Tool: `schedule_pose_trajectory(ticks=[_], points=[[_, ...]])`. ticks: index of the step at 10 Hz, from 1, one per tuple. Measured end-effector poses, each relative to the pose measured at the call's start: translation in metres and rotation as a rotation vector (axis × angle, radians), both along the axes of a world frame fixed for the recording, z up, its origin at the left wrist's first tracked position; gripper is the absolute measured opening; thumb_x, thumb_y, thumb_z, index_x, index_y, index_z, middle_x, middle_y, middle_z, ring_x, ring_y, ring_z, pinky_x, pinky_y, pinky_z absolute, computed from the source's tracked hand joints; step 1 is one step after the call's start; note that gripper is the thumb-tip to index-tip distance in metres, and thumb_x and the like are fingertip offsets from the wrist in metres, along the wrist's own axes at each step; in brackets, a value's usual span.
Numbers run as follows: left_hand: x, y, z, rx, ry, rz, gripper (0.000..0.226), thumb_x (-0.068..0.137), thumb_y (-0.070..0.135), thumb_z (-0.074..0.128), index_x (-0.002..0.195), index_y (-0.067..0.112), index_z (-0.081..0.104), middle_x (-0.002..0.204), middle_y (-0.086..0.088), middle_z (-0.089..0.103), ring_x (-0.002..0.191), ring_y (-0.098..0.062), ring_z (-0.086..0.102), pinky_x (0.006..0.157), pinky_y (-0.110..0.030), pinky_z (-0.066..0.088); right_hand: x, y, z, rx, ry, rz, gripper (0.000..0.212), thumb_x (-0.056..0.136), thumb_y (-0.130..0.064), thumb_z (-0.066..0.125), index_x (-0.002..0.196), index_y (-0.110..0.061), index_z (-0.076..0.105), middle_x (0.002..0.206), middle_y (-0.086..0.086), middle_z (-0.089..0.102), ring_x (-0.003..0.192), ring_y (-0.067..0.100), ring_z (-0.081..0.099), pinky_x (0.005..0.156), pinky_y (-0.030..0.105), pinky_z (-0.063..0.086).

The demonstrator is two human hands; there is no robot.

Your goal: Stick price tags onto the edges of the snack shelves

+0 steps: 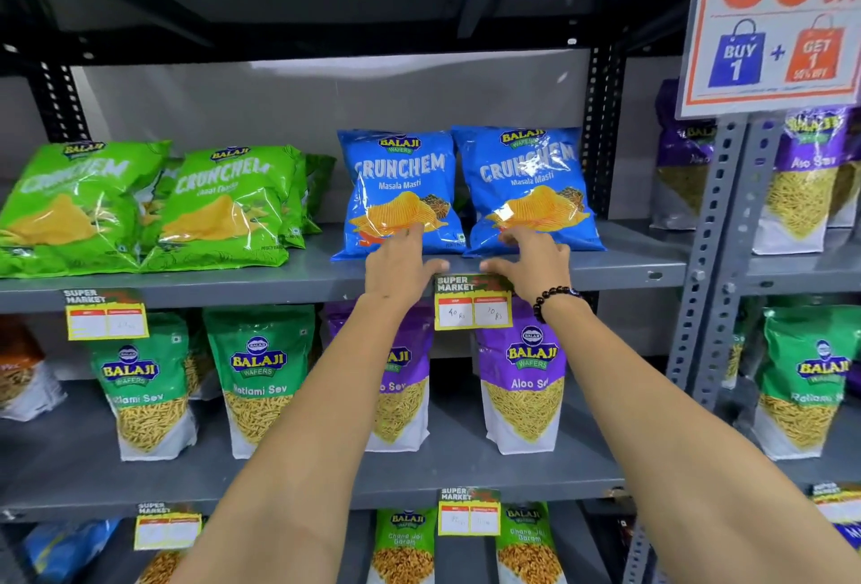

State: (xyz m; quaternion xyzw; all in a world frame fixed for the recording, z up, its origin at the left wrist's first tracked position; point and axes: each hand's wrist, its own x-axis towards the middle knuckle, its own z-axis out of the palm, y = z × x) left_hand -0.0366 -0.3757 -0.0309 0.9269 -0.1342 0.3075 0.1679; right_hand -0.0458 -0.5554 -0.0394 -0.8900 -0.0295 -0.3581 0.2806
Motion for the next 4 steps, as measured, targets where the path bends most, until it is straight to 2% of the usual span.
schedule_pose_trajectory(ticks=[1,2,3,4], points=[[-0.001,0.003,0.019,0.049,-0.23,-0.013,0.074,0.092,0.048,0.046,0.143,0.004,0.016,0.151,-0.017,0.029,0.138,-0.034,0.026,0.111,-0.045,0.028,-0.001,0.008,0.027,-0.083,-0.198,-0.08,0.051,0.088,-0.04,0.055,0.127,-0.009,0.044,0.132,0.015,0.053,0.124,0.03,0.041,0.103,0.046,0.029],[-0.001,-0.002,0.049,0.052,-0.411,0.019,0.074,0.094,0.051,0.034,0.144,0.003,0.01,0.155,-0.019,0.015,0.142,-0.034,0.011,0.117,-0.045,0.011,-0.007,0.021,0.066,-0.116,-0.376,-0.077,0.056,0.096,-0.037,0.041,0.14,-0.007,0.023,0.152,0.014,0.023,0.141,0.029,0.014,0.115,0.048,0.012],[-0.002,-0.007,0.073,0.066,-0.535,0.026,0.073,0.092,0.052,0.02,0.144,0.002,0.012,0.154,-0.021,0.017,0.142,-0.035,0.013,0.116,-0.047,0.012,-0.012,0.026,0.092,-0.171,-0.491,-0.071,0.053,0.097,-0.035,0.035,0.14,-0.006,0.021,0.153,0.016,0.02,0.141,0.031,0.012,0.116,0.052,0.01],[-0.003,-0.009,0.077,0.053,-0.577,0.042,0.073,0.091,0.052,0.019,0.143,0.001,0.015,0.153,-0.022,0.02,0.141,-0.036,0.015,0.115,-0.047,0.013,-0.032,0.022,0.094,-0.166,-0.541,0.02,0.058,0.092,-0.04,0.025,0.139,-0.005,0.027,0.149,0.017,0.03,0.139,0.031,0.021,0.115,0.052,0.016]])
